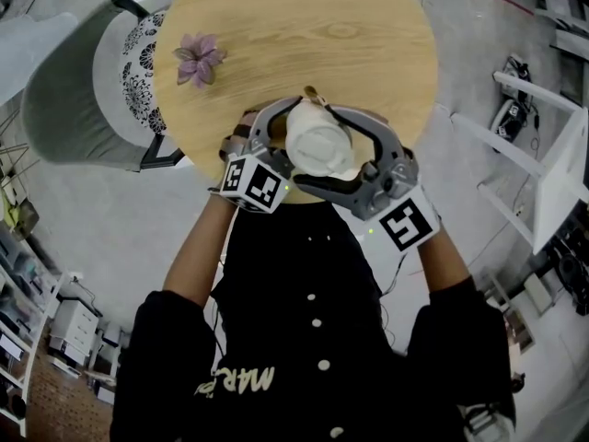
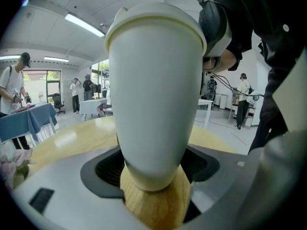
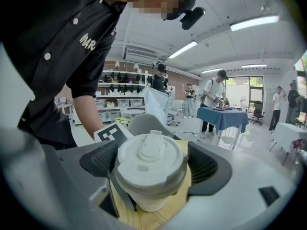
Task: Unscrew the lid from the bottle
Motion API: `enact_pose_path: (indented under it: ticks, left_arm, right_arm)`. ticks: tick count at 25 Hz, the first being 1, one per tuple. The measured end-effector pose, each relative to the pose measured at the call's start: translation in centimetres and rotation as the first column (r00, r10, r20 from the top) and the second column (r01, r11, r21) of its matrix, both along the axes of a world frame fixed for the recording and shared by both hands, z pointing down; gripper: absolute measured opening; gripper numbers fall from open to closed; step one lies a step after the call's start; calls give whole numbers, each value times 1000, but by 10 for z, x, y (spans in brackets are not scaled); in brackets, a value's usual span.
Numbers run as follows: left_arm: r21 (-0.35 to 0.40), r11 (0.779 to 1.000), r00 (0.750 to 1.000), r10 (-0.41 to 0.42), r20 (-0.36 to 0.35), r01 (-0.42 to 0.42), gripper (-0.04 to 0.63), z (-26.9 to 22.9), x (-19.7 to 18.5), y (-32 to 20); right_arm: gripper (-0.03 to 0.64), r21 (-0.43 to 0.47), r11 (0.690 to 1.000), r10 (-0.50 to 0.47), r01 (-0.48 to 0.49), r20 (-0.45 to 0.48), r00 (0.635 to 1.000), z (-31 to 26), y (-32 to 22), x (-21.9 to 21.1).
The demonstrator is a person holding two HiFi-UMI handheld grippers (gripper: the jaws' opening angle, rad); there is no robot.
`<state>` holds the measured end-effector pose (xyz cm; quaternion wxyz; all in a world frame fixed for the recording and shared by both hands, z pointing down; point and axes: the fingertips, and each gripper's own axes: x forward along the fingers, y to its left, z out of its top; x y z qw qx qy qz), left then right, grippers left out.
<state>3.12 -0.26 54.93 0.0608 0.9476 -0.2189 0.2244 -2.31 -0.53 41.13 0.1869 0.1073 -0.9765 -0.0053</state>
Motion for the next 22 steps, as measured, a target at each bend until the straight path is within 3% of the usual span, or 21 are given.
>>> enact_pose_path:
  ticks: [4, 8, 10, 12, 16, 19, 22]
  left_arm:
    - [-1, 999, 999, 38, 0, -38, 357, 0, -1, -2]
    - [-3, 995, 994, 105, 32, -105, 357, 0, -3, 0]
    - [-11, 994, 993, 113, 33, -113, 357, -1, -1, 1]
    - [-14, 993, 993, 114, 35, -114, 357, -1, -1, 2]
    - [-15, 994, 994, 107, 29, -106, 357, -2, 0, 1]
    - [-16, 995, 995, 96, 25, -96, 357, -2, -1, 1]
    - [-13, 995, 995, 95, 28, -94, 358, -2, -1, 1]
  right_arm:
    - [460, -2, 982, -187, 187, 3, 982, -1, 2, -5]
    - [460, -27, 906, -423, 422, -43, 905, 3, 15, -4]
    - [462, -55, 886, -463, 460, -67, 884, 5, 17, -1]
    - [463, -69, 887, -462, 457, -83, 883, 7, 18, 0]
    - [480, -66, 944, -329, 324, -78, 941, 3, 9, 7]
    - [488, -48, 995, -96, 93, -52, 994, -2, 0, 16]
    - [490, -77, 988, 131, -131, -4, 991, -2, -4, 19]
